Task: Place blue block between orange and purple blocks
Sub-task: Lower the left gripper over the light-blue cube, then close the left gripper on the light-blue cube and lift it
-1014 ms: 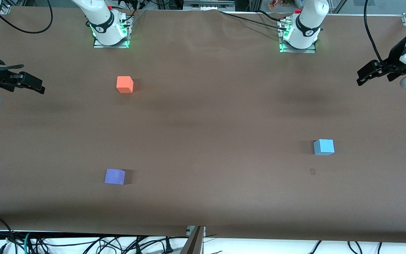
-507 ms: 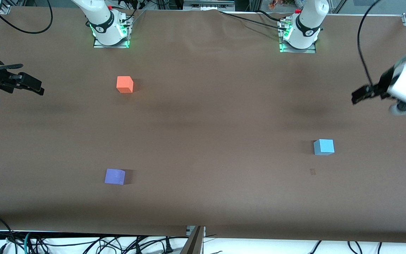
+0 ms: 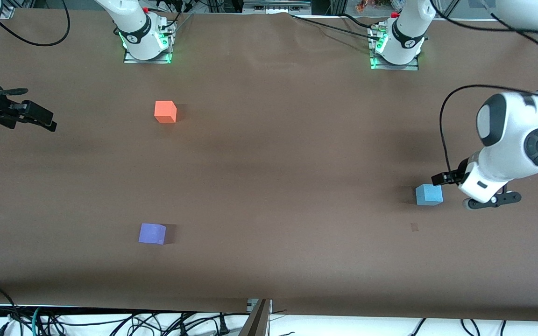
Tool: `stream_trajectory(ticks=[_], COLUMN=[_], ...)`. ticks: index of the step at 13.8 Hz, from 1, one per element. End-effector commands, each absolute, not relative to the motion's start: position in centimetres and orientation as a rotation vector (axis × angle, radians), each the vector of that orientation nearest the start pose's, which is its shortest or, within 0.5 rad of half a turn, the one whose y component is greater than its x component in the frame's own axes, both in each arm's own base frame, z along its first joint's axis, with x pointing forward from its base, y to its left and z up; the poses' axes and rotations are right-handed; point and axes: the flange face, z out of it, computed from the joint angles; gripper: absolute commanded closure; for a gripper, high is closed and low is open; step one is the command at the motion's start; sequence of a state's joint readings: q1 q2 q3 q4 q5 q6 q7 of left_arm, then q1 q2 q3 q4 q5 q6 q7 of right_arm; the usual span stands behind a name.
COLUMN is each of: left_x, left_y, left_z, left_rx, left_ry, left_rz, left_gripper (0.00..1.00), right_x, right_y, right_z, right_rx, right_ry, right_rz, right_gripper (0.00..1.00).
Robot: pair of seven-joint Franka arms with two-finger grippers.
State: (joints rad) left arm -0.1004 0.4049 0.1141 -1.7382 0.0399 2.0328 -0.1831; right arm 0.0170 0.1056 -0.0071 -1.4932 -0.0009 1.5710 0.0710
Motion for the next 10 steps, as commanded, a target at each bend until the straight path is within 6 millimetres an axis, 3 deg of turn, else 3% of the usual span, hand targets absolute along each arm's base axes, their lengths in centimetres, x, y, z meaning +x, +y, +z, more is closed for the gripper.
stream_trajectory(ticks=[1, 3, 5, 6, 10], left_x=[65.6, 66.4, 66.6, 66.7, 66.8], left_y=[0.7, 0.5, 1.3, 1.4, 1.9], left_z=[31.6, 28.1, 24.3, 23.5, 23.5], left_rx=[-3.086, -3.085, -3.099, -3.114, -3.117], left_ry=[-0.235, -0.210, -0.080, -0.074, 0.101], left_rz=[0.130, 0.091, 0.104, 0.095, 0.092], left_gripper=[0.00, 0.00, 0.00, 0.00, 0.00], right_x=[58.9, 58.9, 58.9, 58.9, 59.1], right_y=[0.1, 0.0, -0.2, -0.5, -0.5], right_z=[60.6, 60.5, 60.4, 60.4, 59.6], right_rx=[-3.131, -3.134, -3.132, -3.132, -3.132], right_ry=[0.091, 0.101, 0.106, 0.113, 0.113], right_rz=[0.029, 0.036, 0.046, 0.044, 0.070], right_gripper=[0.00, 0.00, 0.00, 0.00, 0.00])
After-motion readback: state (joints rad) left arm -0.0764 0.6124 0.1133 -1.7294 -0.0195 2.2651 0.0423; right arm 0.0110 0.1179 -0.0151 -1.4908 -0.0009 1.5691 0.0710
